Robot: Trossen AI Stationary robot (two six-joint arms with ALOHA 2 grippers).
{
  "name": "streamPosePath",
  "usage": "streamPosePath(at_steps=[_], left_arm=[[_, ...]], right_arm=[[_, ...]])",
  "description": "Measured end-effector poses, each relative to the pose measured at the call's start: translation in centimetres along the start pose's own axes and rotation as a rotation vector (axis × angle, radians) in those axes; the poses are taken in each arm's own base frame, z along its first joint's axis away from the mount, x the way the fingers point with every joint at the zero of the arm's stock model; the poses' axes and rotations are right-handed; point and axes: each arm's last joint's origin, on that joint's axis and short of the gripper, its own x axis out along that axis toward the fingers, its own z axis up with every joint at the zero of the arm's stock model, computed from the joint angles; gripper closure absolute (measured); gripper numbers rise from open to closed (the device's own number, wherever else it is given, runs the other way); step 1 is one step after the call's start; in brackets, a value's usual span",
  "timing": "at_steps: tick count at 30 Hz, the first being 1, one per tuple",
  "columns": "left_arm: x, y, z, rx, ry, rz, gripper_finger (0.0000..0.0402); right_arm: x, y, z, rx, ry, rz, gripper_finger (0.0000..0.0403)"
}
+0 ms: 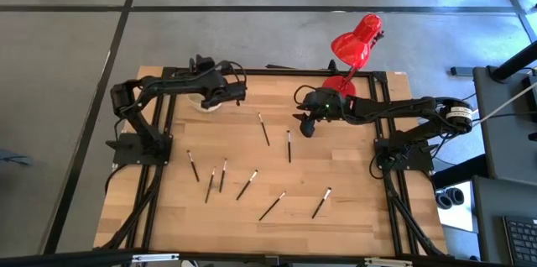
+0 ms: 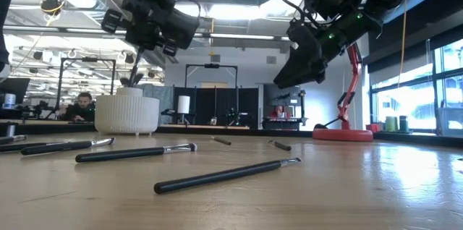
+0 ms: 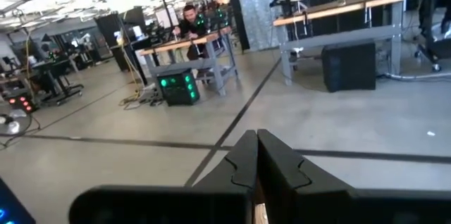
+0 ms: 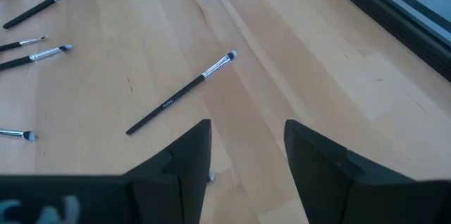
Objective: Put items in baskets/containers
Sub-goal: Put the black powder brush into the white organizer, then put the black eyeshadow brush into the white organizer
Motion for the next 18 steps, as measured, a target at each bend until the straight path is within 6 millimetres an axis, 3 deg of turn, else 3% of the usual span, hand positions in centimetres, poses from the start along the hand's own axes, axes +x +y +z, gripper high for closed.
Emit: streamPosePath(at_steps=[9, 14, 18], left_arm=[[-0.2, 0.6, -2.0, -0.003, 0.060, -0.002, 0.0350], [-0.7, 0.6, -2.1, 0.030, 0.097, -0.018, 0.0315], [-1.1, 0.7, -1.0, 0.162, 0.234, -0.047, 0.0295]], right_arm=[[0.0, 0.0, 0.0, 0.019, -0.001, 0.001, 0.0224], [0.0, 0.0, 0.0, 0.021, 0.000, 0.001, 0.0224], [0.0, 0.0, 0.0, 0.020, 0.000, 0.001, 0.0224]])
